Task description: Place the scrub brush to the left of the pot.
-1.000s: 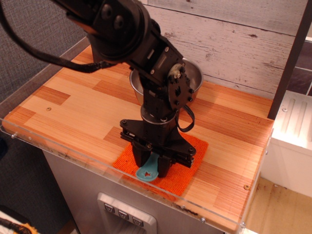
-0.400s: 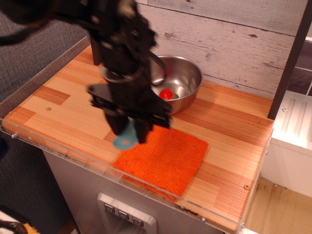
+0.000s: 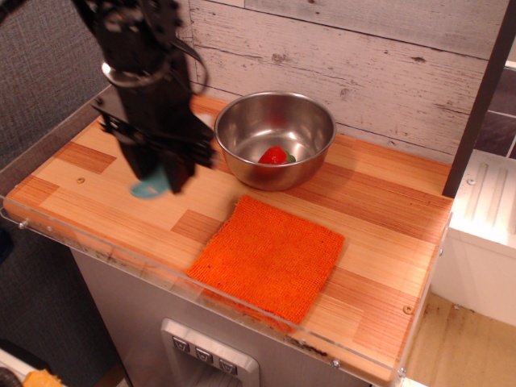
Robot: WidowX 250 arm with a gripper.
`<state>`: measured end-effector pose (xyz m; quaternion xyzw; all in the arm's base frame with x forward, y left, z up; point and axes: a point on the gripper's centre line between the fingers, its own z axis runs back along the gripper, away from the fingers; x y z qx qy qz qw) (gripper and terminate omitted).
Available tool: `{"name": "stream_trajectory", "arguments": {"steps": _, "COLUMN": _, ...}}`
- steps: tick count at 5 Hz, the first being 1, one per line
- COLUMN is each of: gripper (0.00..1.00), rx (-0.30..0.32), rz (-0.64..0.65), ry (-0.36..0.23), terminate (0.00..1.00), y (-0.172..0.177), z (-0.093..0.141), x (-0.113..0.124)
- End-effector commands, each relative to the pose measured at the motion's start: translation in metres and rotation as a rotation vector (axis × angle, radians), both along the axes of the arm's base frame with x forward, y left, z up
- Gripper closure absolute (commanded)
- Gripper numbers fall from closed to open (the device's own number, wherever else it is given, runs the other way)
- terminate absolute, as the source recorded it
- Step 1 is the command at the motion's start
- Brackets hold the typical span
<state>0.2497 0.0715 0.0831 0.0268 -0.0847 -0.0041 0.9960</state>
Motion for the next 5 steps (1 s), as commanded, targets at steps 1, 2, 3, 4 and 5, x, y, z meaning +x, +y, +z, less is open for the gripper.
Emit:
{"name": "stream_trajectory", "arguments": {"steps": 1, "gripper": 1.0, "rx": 0.059, "rz": -0.021, "ry": 0.023, "terminate": 0.0, "y": 0.051, "z": -0.019, "x": 0.041}}
{"name": "stream_trajectory", "arguments": {"steps": 2, "gripper": 1.0, "rx": 0.098, "rz": 0.017, "ry": 0.019, "terminate": 0.0, "y": 0.066, "z": -0.025, "x": 0.059}}
{"name": "stream_trajectory", "arguments": {"steps": 3, "gripper": 1.0, "rx": 0.127, "rz": 0.05, "ry": 0.004, "terminate": 0.0, "y": 0.076, "z": -0.031, "x": 0.073}}
{"name": "stream_trajectory", "arguments": {"steps": 4, "gripper": 1.0, "rx": 0.101, "rz": 0.085, "ry": -0.006, "terminate": 0.0, "y": 0.083, "z": -0.038, "x": 0.085}}
{"name": "stream_trajectory", "arguments": {"steps": 5, "gripper": 1.0, "rx": 0.079, "rz": 0.082, "ry": -0.023, "terminate": 0.0, "y": 0.083, "z": -0.043, "x": 0.099}}
